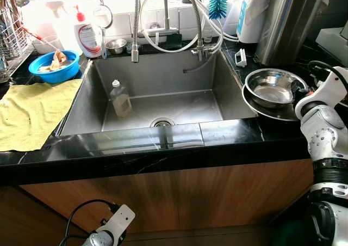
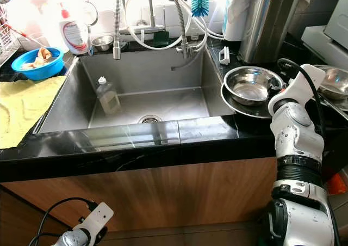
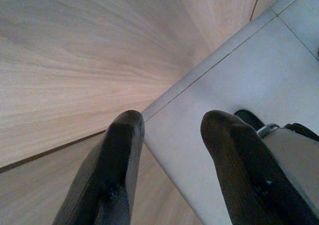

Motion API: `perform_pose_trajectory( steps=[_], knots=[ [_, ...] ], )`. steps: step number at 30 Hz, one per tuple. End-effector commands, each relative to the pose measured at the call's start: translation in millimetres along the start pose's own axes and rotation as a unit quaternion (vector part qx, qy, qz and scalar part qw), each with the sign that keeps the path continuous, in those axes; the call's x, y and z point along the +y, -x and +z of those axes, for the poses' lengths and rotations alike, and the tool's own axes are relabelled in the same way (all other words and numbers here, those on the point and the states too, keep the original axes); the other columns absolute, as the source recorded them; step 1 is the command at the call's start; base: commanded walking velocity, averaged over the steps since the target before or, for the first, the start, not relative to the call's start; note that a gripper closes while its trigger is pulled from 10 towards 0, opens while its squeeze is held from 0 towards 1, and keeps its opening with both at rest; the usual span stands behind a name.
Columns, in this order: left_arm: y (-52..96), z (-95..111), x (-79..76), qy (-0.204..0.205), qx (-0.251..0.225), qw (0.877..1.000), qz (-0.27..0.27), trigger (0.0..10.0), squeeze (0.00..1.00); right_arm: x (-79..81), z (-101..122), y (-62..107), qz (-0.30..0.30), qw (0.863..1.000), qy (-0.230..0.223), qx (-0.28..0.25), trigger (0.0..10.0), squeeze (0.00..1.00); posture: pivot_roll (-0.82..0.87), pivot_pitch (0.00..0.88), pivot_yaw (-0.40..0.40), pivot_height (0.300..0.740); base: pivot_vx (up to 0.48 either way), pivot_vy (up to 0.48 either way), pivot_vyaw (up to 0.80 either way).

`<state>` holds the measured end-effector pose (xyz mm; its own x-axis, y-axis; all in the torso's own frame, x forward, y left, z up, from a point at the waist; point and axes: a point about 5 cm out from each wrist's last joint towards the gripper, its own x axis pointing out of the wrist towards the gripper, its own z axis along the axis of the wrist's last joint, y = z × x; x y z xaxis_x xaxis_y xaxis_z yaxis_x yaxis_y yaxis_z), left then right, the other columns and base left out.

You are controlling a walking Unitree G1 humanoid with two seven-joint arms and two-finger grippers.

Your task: Kitchen organization

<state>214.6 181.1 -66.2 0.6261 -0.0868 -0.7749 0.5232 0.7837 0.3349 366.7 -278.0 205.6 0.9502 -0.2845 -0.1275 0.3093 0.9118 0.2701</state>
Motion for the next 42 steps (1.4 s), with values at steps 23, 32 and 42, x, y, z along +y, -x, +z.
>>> perform_pose_trajectory(
  steps=[23,32,42],
  knots=[
    [0.2,-2,1.9,0.006,0.008,1.0,-0.001,10.0,0.0,8.3,11,2.4,0.001,1.0,-0.012,-0.023,0.0,0.0,-0.1,0.0,0.073,0.74,0.0,0.0,0.0],
    [0.1,-2,1.3,0.008,0.006,1.0,0.001,10.0,0.0,32.2,37,9.4,0.047,0.994,-0.027,-0.095,10.0,0.0,-0.1,0.0,0.071,0.74,0.0,0.0,0.0],
    [0.1,-1,1.7,0.011,0.004,1.0,0.005,10.0,0.0,86.9,50,31.1,0.217,0.962,0.032,-0.161,10.0,0.0,-0.1,0.0,0.066,0.74,0.0,0.0,0.0]
  ],
)
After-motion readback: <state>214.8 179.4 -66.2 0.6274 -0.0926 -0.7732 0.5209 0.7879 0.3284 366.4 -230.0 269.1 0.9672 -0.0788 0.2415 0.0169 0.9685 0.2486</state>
